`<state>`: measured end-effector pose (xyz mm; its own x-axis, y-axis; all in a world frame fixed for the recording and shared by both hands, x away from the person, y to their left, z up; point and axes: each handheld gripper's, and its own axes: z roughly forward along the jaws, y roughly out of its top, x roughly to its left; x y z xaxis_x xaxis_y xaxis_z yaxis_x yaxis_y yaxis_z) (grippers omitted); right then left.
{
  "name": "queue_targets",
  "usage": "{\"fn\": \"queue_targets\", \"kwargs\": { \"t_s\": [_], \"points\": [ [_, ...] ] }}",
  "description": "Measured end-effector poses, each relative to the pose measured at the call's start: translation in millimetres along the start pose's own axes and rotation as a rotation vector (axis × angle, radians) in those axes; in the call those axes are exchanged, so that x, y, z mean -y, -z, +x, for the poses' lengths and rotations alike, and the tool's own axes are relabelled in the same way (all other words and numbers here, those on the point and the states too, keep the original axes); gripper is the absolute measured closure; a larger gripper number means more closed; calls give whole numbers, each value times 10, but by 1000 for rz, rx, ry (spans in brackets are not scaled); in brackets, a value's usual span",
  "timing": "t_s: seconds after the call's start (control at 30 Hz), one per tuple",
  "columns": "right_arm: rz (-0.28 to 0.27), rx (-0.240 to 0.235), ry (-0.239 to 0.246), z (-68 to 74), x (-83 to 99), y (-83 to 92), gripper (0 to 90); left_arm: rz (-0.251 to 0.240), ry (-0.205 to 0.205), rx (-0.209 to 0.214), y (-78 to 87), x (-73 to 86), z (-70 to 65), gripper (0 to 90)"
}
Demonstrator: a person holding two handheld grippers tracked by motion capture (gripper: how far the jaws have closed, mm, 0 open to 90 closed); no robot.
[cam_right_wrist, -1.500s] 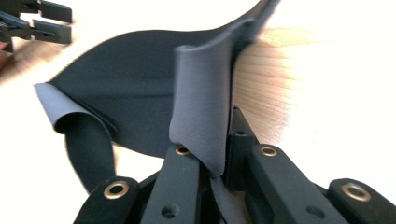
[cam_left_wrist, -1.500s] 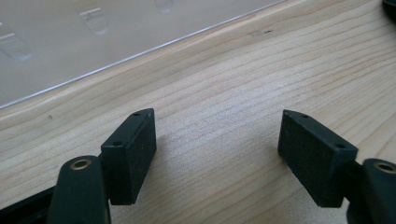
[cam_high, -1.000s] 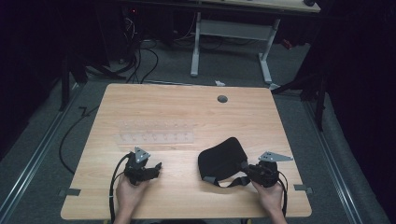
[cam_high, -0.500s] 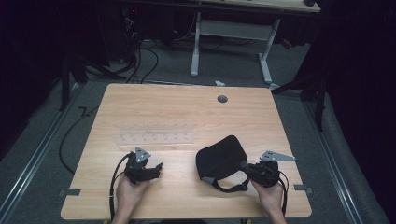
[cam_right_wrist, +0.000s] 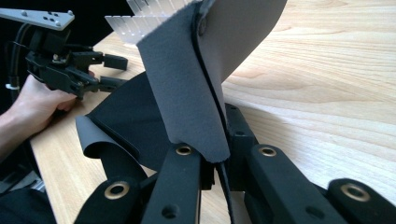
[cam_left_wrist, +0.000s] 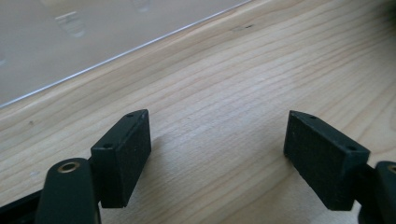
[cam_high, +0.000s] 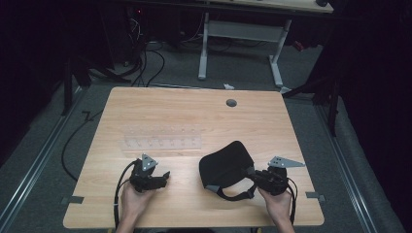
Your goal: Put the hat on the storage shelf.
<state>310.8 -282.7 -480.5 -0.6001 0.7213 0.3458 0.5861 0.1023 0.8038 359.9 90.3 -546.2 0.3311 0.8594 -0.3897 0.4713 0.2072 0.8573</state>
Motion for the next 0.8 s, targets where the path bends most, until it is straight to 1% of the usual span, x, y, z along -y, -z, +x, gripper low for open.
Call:
{"fn": "queue_targets", "kwargs": {
  "t_s": [0.13, 0.27, 0.3, 0.4, 0.63, 0.8],
  "points": [
    [-4, -13, -5, 25, 1, -10, 859, 0, 1, 65, 68, 5, -82, 235],
    [-13, -28, -14, 37, -3, -25, 859, 4, -27, 128, 143, 23, -206, 233],
    [-14, -31, -17, 41, -5, -31, 859, 4, -33, 138, 156, 23, -225, 232],
    [-13, -38, -19, 53, -10, -47, 859, 5, -33, 181, 196, 17, -300, 232],
    [1, -54, -13, 106, -24, -95, 859, 20, -72, 249, 241, 37, -498, 234],
    [3, -68, -4, 153, -55, -119, 860, 7, -106, 302, 293, 18, -660, 240]
  ]
}}
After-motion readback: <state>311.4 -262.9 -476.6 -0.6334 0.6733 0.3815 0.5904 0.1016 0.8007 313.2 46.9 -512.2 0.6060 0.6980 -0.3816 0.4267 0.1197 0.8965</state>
